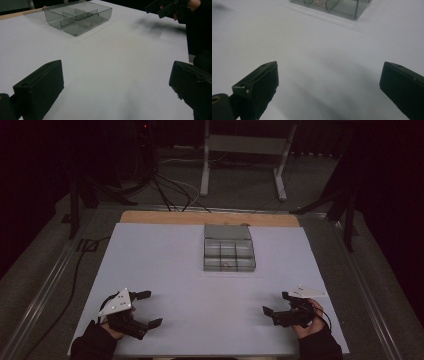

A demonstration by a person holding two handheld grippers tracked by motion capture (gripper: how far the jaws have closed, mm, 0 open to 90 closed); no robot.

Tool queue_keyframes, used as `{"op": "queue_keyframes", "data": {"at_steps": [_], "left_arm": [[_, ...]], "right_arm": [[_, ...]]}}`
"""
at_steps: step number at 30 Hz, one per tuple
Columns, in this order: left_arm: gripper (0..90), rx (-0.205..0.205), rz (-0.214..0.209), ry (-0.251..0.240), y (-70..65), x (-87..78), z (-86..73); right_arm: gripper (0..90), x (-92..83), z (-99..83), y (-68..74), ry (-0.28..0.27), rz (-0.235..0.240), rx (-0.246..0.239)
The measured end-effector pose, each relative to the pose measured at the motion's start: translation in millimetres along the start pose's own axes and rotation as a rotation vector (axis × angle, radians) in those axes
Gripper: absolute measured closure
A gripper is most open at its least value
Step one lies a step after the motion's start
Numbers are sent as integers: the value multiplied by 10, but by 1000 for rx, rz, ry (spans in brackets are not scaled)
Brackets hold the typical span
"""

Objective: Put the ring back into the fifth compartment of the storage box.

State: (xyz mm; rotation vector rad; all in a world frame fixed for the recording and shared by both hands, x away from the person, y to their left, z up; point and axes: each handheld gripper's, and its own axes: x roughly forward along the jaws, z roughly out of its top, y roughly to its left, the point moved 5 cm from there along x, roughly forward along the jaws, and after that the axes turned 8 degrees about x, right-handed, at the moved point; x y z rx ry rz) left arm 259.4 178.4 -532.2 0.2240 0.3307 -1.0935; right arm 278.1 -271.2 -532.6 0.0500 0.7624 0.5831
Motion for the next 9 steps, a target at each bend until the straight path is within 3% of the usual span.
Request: {"op": "queue_keyframes", "data": {"at_steps": [9], "left_arm": [[7, 2, -1, 2, 0, 6, 2]], "right_arm": [[20, -117, -138, -114, -8, -19, 29]]}}
